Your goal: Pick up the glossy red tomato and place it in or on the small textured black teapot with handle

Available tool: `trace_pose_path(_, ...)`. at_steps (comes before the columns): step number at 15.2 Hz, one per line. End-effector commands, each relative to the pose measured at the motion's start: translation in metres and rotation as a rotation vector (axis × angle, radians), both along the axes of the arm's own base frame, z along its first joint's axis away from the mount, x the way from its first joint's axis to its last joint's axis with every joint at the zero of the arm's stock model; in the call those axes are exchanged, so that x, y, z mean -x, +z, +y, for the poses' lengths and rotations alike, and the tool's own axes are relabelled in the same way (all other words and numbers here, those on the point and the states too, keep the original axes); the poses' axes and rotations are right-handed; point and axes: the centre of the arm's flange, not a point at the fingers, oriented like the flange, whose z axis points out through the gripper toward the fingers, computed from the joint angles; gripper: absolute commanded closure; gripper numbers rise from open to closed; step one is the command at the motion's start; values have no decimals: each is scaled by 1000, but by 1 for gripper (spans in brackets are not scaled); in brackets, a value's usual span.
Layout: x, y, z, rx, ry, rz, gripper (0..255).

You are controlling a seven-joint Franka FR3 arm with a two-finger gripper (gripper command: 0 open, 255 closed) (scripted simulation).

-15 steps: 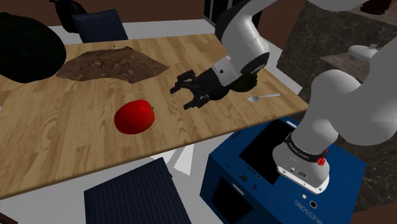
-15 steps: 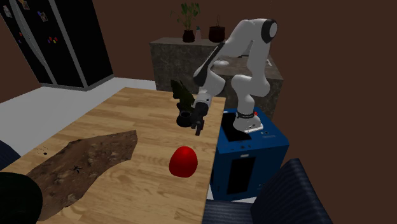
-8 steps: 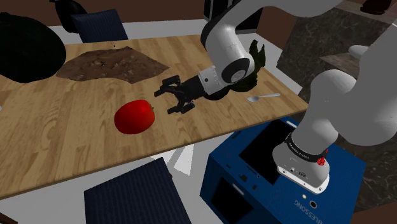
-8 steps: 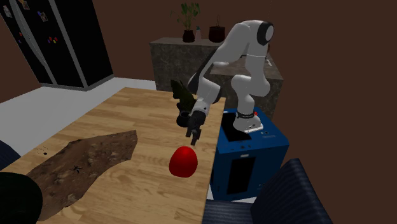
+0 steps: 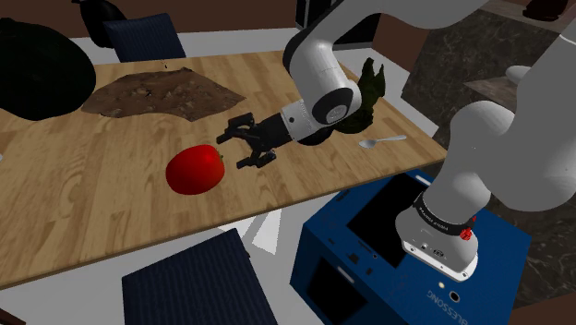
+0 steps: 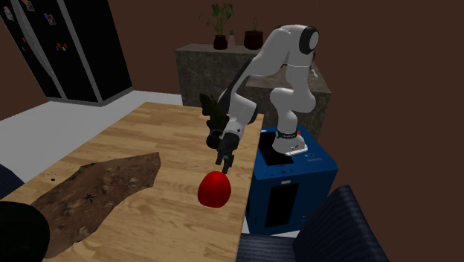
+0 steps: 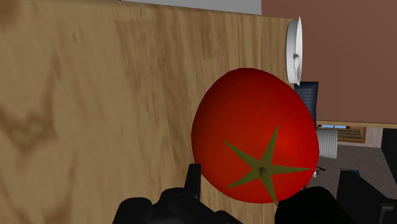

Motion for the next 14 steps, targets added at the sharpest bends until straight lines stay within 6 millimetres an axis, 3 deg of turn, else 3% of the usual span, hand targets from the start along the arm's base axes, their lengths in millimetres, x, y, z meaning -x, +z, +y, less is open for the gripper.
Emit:
trace_pose_path(1, 0, 0, 0, 0, 0, 0, 0)
trace_pose_path(3, 0, 0, 0, 0, 0, 0, 0)
trace_pose_path(4, 0, 0, 0, 0, 0, 0, 255)
trace_pose_path(14, 0, 5, 0, 0, 0, 0, 255)
